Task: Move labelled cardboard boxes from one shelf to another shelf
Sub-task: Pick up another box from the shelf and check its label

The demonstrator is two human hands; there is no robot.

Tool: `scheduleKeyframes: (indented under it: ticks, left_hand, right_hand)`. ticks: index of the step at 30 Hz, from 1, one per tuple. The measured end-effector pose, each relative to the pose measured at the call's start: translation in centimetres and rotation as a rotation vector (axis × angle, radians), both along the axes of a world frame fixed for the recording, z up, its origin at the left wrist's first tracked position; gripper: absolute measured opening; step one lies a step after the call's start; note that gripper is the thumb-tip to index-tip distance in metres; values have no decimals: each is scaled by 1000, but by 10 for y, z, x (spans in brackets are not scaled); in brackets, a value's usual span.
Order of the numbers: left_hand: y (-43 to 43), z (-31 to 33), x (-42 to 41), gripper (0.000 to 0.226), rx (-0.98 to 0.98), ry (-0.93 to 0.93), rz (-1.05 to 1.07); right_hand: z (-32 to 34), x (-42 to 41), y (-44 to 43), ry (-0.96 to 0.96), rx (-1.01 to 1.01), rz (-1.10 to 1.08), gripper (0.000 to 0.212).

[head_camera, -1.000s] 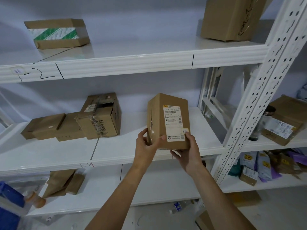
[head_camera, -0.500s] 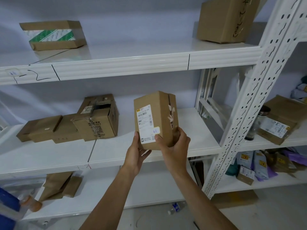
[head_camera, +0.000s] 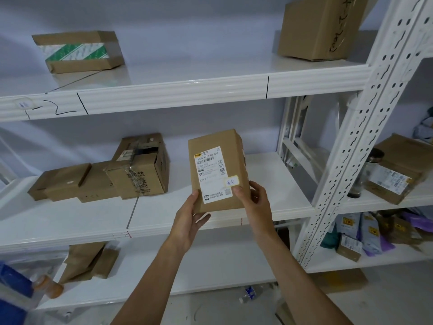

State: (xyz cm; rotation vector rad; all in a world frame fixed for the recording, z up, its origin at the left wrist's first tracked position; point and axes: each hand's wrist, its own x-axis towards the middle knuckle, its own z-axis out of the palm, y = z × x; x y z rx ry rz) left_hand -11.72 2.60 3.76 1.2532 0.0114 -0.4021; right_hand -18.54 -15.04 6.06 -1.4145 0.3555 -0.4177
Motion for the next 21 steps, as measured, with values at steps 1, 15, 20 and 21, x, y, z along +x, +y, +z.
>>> scheduleKeyframes:
  ticks: [1,15,20,21]
  left_hand:
    - [1,0,0,32,5,-4,-2]
    - [4,18,-10,53,48,-130,-14]
    - [8,30,-25,77,42,-188,11]
    - [9,33,-28,78,41,-202,16]
  right_hand:
    - [-1,0,-4,15,8,14,80]
    - [-11,-6,-17,25,87,203,60]
    - [-4,-12,-18,5,74,225,56]
    - [-2,-14,-18,-1,69,226,56]
